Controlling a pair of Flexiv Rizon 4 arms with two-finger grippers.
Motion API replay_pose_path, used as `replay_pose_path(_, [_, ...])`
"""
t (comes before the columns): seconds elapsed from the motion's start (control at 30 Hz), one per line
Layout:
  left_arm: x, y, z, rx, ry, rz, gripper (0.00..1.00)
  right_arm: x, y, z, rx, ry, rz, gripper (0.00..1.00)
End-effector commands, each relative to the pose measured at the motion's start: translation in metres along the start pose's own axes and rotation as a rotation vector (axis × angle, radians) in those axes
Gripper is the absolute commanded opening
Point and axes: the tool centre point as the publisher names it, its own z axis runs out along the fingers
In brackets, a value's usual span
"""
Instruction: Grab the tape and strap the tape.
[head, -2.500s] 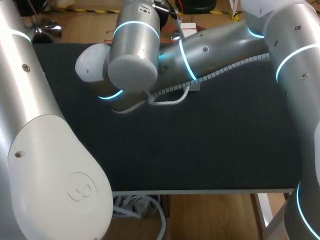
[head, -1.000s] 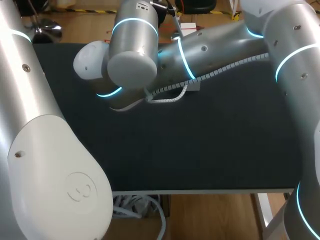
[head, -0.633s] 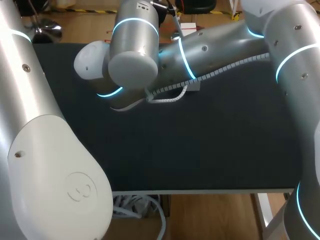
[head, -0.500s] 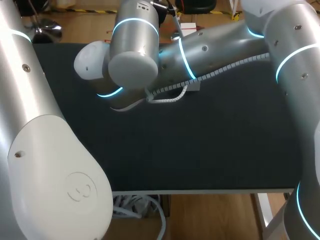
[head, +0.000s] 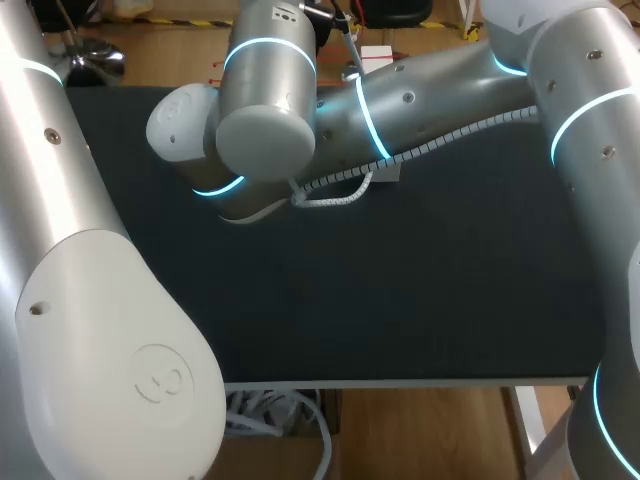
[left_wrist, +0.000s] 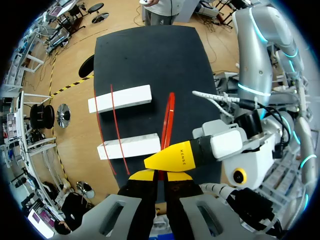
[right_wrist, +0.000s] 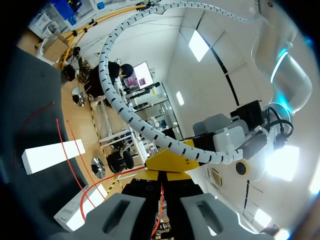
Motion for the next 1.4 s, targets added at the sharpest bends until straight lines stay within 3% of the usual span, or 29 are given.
replay_pose_path(0.03, [-0.0025, -0.0013, -0.0021, -0.005, 0.006, 0.0, 0.0, -0.0018, 0.0015, -0.0005, 0.003, 0.003, -0.001, 0.0])
replay_pose_path(1.03, [-0.0025, -0.0013, -0.0021, -0.005, 0.006, 0.0, 0.0, -0.0037, 0.002, -0.003, 0.005, -0.007, 0.017, 0.0])
replay_pose_path(1.1, [-0.0025, -0.0013, -0.0021, -0.005, 0.006, 0.0, 0.0, -0.0041, 0.002, -0.003, -0.006, -0.005, 0.029, 1.0])
replay_pose_path(1.4, [-0.0025, -0.0013, -0.0021, -0.005, 0.006, 0.0, 0.0, -0.005, 0.0025, -0.0093, -0.08, 0.005, 0.031, 1.0])
